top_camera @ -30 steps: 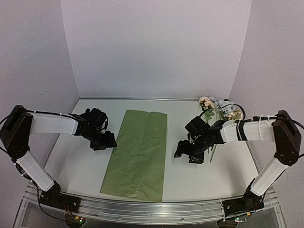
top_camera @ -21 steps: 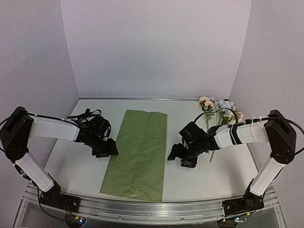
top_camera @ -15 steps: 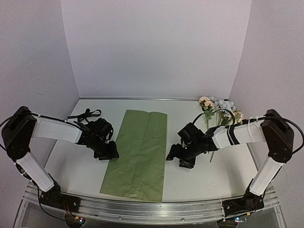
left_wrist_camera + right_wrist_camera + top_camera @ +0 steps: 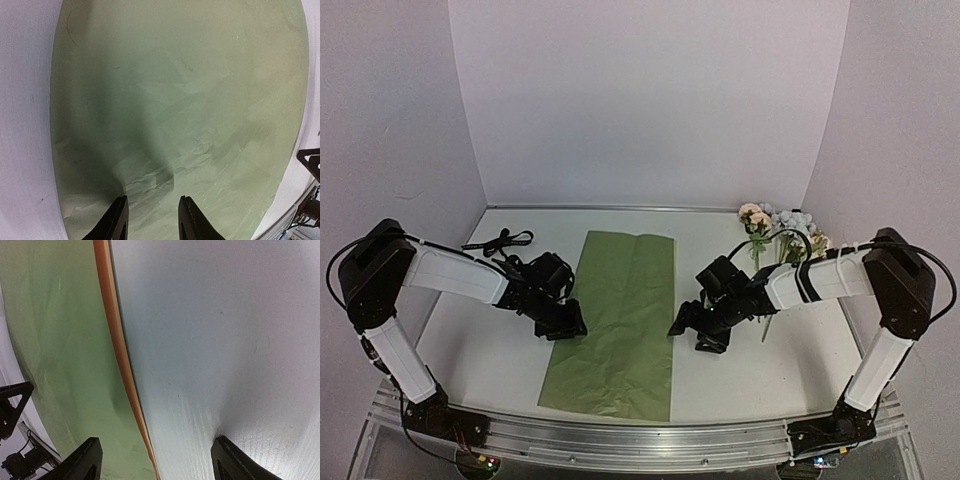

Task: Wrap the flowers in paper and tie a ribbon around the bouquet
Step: Pick up the corner of the folded wrapping paper from the center of the board.

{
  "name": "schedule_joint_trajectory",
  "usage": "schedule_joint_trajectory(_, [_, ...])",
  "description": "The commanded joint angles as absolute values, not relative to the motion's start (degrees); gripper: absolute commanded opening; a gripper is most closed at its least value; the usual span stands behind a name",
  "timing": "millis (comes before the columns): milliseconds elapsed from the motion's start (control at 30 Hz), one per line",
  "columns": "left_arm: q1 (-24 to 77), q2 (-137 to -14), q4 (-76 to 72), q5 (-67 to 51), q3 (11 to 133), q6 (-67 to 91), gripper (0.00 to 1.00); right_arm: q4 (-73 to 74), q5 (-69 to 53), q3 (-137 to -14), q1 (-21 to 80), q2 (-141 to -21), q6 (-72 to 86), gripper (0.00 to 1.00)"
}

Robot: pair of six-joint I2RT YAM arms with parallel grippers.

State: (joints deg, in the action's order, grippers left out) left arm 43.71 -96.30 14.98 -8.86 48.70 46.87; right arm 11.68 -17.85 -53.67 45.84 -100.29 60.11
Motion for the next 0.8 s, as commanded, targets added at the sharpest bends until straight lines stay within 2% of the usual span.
schedule_joint_trajectory(0, [43.9, -92.6, 17.7, -4.6, 51.8, 48.1, 0.39, 11.0, -19.1, -54.4, 45.1, -99.6, 60.4, 0.77])
schedule_joint_trajectory(133, [44.0, -88.1, 23.7, -0.6, 52.1, 46.8, 0.49, 10.1, -21.2, -53.1, 45.4, -98.8, 61.8, 0.78])
schedule_joint_trajectory(233, [43.9, -86.6, 27.2, 1.1, 50.4, 45.5, 0.54, 8.8, -21.9, -51.4, 46.3, -97.8, 63.4, 0.79])
schedule_joint_trajectory(467, [43.9, -87.8, 23.7, -6.2, 45.2, 44.0, 0.67, 2.1, -23.3, -46.6, 48.5, -96.6, 69.5, 0.83])
schedule_joint_trajectory(533, [43.9, -88.3, 21.6, -8.2, 44.6, 44.2, 0.67, 0.6, -23.5, -46.1, 49.1, -97.2, 70.8, 0.83])
schedule_joint_trajectory(767, [44.5, -92.2, 16.5, -12.2, 45.5, 45.4, 0.57, -4.4, -23.3, -45.7, 49.5, -100.4, 74.0, 0.83])
